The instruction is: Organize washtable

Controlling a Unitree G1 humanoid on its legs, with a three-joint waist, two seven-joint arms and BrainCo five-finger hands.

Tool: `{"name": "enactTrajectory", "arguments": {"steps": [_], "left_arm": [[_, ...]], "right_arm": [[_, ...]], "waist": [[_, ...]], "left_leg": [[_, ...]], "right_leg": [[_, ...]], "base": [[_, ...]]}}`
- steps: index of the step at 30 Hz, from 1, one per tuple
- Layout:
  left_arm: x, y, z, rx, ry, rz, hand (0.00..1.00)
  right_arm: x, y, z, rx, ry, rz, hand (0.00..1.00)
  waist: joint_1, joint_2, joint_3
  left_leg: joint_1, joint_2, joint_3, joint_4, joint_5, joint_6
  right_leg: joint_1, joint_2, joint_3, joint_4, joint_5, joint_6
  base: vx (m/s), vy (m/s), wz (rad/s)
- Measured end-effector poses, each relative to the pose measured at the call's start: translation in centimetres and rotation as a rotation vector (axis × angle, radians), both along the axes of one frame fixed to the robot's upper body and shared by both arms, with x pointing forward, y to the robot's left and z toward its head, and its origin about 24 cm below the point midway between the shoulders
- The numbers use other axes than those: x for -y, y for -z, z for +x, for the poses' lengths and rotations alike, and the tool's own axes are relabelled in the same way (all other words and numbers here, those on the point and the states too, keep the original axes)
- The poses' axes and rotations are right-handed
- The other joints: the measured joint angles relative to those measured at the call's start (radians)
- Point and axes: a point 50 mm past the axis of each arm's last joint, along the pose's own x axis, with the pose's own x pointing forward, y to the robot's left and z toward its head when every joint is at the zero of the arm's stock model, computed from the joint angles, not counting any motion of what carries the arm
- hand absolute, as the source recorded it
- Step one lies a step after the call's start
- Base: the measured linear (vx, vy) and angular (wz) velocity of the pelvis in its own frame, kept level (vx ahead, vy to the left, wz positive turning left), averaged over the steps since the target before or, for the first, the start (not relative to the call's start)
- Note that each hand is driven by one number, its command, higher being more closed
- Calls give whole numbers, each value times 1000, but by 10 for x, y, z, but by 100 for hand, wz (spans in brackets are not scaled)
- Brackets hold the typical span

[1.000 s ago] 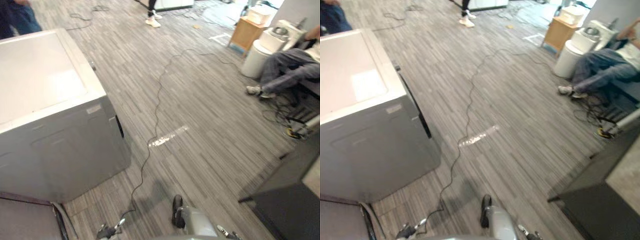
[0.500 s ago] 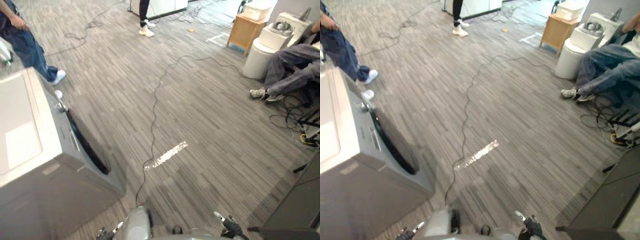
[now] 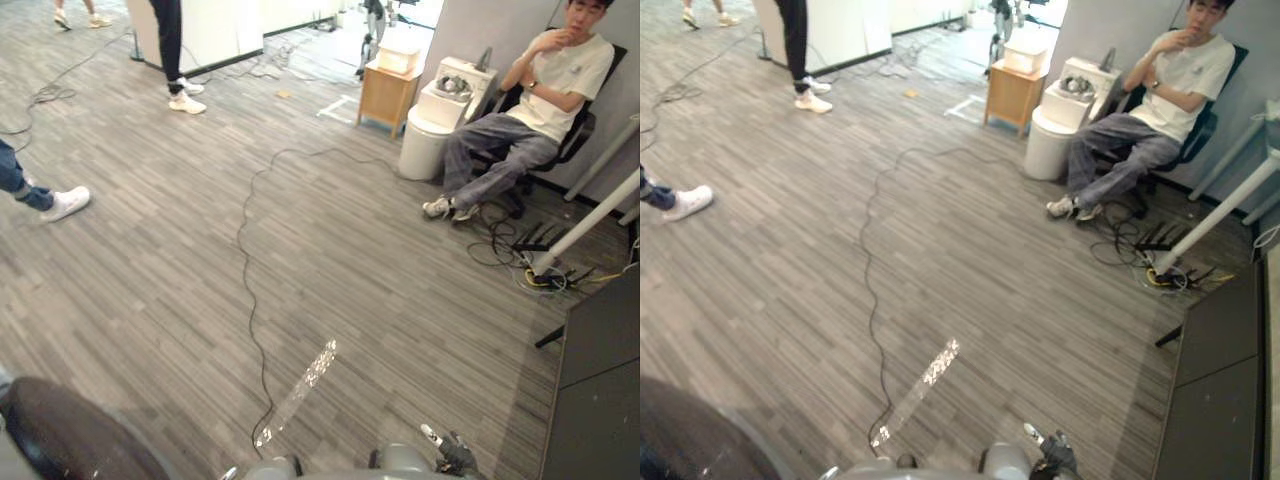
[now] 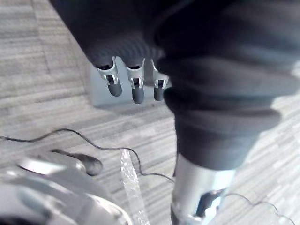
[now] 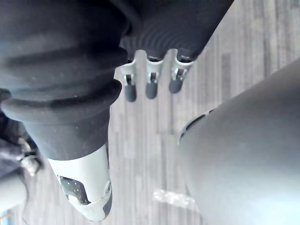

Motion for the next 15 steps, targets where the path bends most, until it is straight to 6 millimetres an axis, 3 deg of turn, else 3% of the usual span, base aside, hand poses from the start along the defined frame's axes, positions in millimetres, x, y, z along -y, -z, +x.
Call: {"name": "enactTrajectory", "arguments": {"steps": [1, 2, 3, 5, 6, 7, 8, 9, 11, 13, 15], "left_arm": [[0, 0, 2, 1, 2, -2, 0], [-1, 0, 3, 2, 4, 2, 0], [-1, 0, 2, -2, 4, 4, 0], [2, 1, -5, 0, -77, -3, 0], [5, 2, -10, -8, -111, -13, 0], [7, 3, -18, -26, -144, -19, 0], [8, 4, -20, -28, -162, -26, 0], [9, 4, -23, -26, -196, -32, 0], [13, 4, -23, -24, -189, -44, 0], [10, 4, -21, -22, -161, -39, 0], [4, 1, -12, -4, -85, -11, 0]], "right_arm": [[0, 0, 0, 2, 4, 0, 0], [0, 0, 0, 4, 17, 6, 0], [1, 0, 0, 6, 27, 9, 0], [2, -2, 2, 25, 48, 14, 0], [7, -3, 2, 34, 43, 2, 0], [5, -3, 1, 41, 33, 12, 0], [1, -3, 1, 45, 34, 19, 0], [3, -5, 0, 57, 39, 10, 0], [5, -5, 0, 55, 36, 6, 0], [-2, -2, -3, 39, 37, 26, 0], [-8, 2, -8, 7, 32, 47, 0]], "waist": [[0, 1, 2], [-2, -2, 4], [-4, -2, 5], [-28, 7, 2], [-23, 22, -8], [-20, 27, -20], [-18, 16, -26], [-9, 36, -28], [9, 44, -24], [6, 18, -9], [11, -18, 0]], "left_leg": [[5, 1, 13, -2, -9, -13], [31, -2, 33, -3, -28, -43], [51, -2, 37, -3, -40, -61], [144, 27, 43, 3, -92, -138], [146, 69, 53, 52, -105, -160], [88, 133, 62, 224, -109, -162], [49, 174, 56, 342, -111, -157], [-40, 257, 16, 587, -74, -102], [-141, 322, -83, 851, -54, -59], [-193, 308, -139, 955, -63, -68], [-276, 237, -147, 939, -99, -74]], "right_leg": [[-3, 12, -12, -88, 44, -2], [-13, 29, -3, -216, 128, -17], [-13, 30, 2, -236, 156, -32], [5, 53, 1, -182, 230, -101], [8, 83, -1, -144, 196, -102], [21, 118, 10, -141, 159, -126], [43, 141, 16, -153, 146, -137], [82, 200, 38, -182, 127, -161], [149, 268, 108, -213, 102, -195], [254, 287, 169, -260, 94, -206], [374, 269, 275, -328, 93, -203]], "base": [[496, -80, -55], [352, -88, -29], [540, -170, -4], [723, -283, 10], [749, -417, -29], [610, -392, -42], [591, -415, -65], [507, -286, -68], [619, -254, -114], [590, -210, -102], [547, -133, -108]]}}
